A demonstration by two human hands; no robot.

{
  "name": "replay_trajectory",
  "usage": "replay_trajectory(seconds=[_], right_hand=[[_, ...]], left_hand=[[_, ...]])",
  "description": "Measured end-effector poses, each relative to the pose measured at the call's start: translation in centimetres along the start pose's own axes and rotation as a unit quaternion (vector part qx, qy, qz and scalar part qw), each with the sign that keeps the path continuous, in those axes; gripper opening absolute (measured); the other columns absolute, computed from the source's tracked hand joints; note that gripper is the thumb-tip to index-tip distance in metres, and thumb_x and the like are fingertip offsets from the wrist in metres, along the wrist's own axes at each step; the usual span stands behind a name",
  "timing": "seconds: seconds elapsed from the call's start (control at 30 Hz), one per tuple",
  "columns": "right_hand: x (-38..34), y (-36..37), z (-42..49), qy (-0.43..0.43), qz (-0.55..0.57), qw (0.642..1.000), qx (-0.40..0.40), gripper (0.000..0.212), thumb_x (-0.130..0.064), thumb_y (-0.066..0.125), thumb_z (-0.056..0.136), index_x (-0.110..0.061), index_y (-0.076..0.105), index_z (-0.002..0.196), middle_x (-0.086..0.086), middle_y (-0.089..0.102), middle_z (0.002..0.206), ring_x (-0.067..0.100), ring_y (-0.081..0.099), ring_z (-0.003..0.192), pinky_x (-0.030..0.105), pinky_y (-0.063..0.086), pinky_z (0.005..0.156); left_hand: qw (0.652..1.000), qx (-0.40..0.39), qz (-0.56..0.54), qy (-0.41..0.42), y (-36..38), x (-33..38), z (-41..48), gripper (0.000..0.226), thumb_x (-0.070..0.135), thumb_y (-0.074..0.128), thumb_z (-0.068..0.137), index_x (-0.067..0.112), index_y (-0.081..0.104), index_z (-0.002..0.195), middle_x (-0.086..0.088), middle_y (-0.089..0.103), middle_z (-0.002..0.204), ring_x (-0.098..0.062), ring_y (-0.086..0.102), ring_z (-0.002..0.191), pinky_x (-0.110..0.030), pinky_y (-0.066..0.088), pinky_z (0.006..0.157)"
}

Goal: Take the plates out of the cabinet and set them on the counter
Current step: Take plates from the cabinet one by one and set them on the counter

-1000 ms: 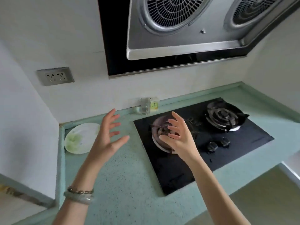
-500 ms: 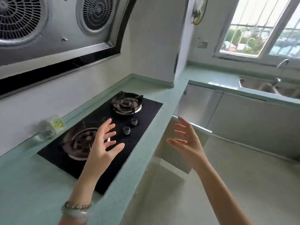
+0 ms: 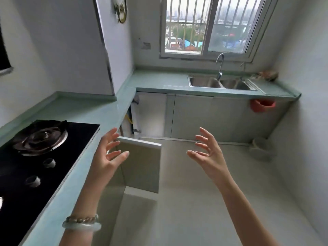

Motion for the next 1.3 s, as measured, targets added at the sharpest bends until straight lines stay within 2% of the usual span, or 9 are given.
replay_trajectory(seconds=[0.07, 0.23, 0.33, 0.47, 0.5, 0.77, 0.93, 1.17, 1.3], right_hand=[[1.3, -3.2, 2.4, 0.0, -0.005, 1.0, 0.005, 0.076, -0.002, 0.076, 0.074, -0.03, 0.04, 0.135, 0.004, 0.055, 0.125, 0.019, 0.056, 0.113, 0.037, 0.051, 0.093], [4.3, -8.0, 7.4, 0.01, -0.011, 1.0, 0.008, 0.075, -0.006, 0.077, 0.075, -0.036, 0.04, 0.133, -0.002, 0.055, 0.123, 0.015, 0.057, 0.112, 0.034, 0.051, 0.091], [6.3, -9.9, 10.0, 0.025, -0.002, 0.999, 0.02, 0.076, -0.007, 0.077, 0.075, -0.035, 0.04, 0.135, -0.005, 0.055, 0.122, 0.012, 0.057, 0.113, 0.032, 0.051, 0.092], [9.1, -11.7, 14.0, 0.045, -0.001, 0.999, 0.023, 0.076, -0.007, 0.077, 0.075, -0.033, 0.04, 0.137, -0.004, 0.055, 0.124, 0.013, 0.056, 0.113, 0.037, 0.051, 0.095], [9.8, -12.1, 15.1, 0.048, -0.005, 0.999, 0.022, 0.076, -0.007, 0.077, 0.075, -0.034, 0.04, 0.136, -0.004, 0.055, 0.124, 0.013, 0.056, 0.113, 0.037, 0.051, 0.095], [14.5, -14.7, 29.1, 0.052, -0.037, 0.998, 0.004, 0.075, -0.008, 0.078, 0.074, -0.04, 0.041, 0.132, -0.004, 0.055, 0.124, 0.011, 0.056, 0.111, 0.035, 0.051, 0.093], [15.5, -14.3, 38.7, 0.049, -0.039, 0.998, -0.019, 0.074, -0.012, 0.078, 0.075, -0.039, 0.042, 0.134, -0.009, 0.054, 0.123, 0.006, 0.054, 0.111, 0.031, 0.051, 0.093], [17.0, -10.5, 48.9, 0.052, -0.023, 0.996, -0.074, 0.074, -0.011, 0.077, 0.075, -0.034, 0.043, 0.136, -0.008, 0.056, 0.122, 0.01, 0.055, 0.111, 0.031, 0.05, 0.093], [18.6, -6.4, 54.5, 0.053, -0.012, 0.989, -0.136, 0.072, -0.01, 0.076, 0.076, -0.035, 0.043, 0.135, -0.009, 0.056, 0.121, 0.01, 0.055, 0.112, 0.032, 0.05, 0.094]], left_hand=[[1.0, -0.001, 0.004, -0.001, 4.0, -0.1, 1.7, 0.069, 0.003, 0.069, 0.083, 0.04, 0.04, 0.134, 0.011, 0.051, 0.132, 0.0, 0.053, 0.116, -0.01, 0.047, 0.083], [1.0, -0.02, 0.005, -0.011, 11.2, -0.6, 4.6, 0.073, 0.007, 0.07, 0.083, 0.049, 0.038, 0.133, 0.01, 0.048, 0.134, -0.005, 0.053, 0.118, -0.023, 0.047, 0.093], [0.999, -0.024, 0.001, -0.028, 14.2, -1.5, 6.7, 0.074, 0.005, 0.07, 0.082, 0.044, 0.038, 0.136, 0.007, 0.049, 0.134, -0.008, 0.054, 0.119, -0.026, 0.047, 0.095], [0.998, -0.028, 0.008, -0.046, 18.2, -3.5, 10.7, 0.074, 0.007, 0.071, 0.082, 0.039, 0.035, 0.139, 0.014, 0.05, 0.13, 0.004, 0.054, 0.114, -0.008, 0.046, 0.082], [0.998, -0.028, 0.007, -0.049, 19.2, -4.0, 11.8, 0.074, 0.008, 0.071, 0.082, 0.039, 0.035, 0.138, 0.015, 0.05, 0.13, 0.005, 0.053, 0.113, -0.008, 0.046, 0.081], [0.997, -0.017, -0.026, -0.072, 27.2, -9.2, 23.4, 0.075, 0.012, 0.069, 0.084, 0.036, 0.029, 0.142, 0.01, 0.045, 0.137, -0.006, 0.049, 0.122, -0.027, 0.042, 0.097], [0.995, 0.014, -0.048, -0.081, 28.9, -11.0, 30.9, 0.076, 0.014, 0.072, 0.082, 0.038, 0.031, 0.141, 0.007, 0.046, 0.137, -0.009, 0.049, 0.122, -0.03, 0.042, 0.098], [0.992, 0.072, -0.039, -0.099, 29.3, -12.8, 38.0, 0.072, 0.001, 0.066, 0.084, 0.033, 0.035, 0.14, 0.004, 0.048, 0.135, -0.004, 0.052, 0.118, -0.021, 0.043, 0.091], [0.984, 0.127, -0.03, -0.12, 28.4, -15.1, 40.5, 0.079, 0.011, 0.073, 0.075, 0.034, 0.037, 0.14, 0.005, 0.049, 0.133, -0.006, 0.052, 0.117, -0.028, 0.044, 0.095]])
Point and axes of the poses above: each hand's wrist, its own z-axis towards the middle knuckle, its own y-axis out of the palm, x = y × z, the point moved 10 cm from there along z, towards the middle knuckle
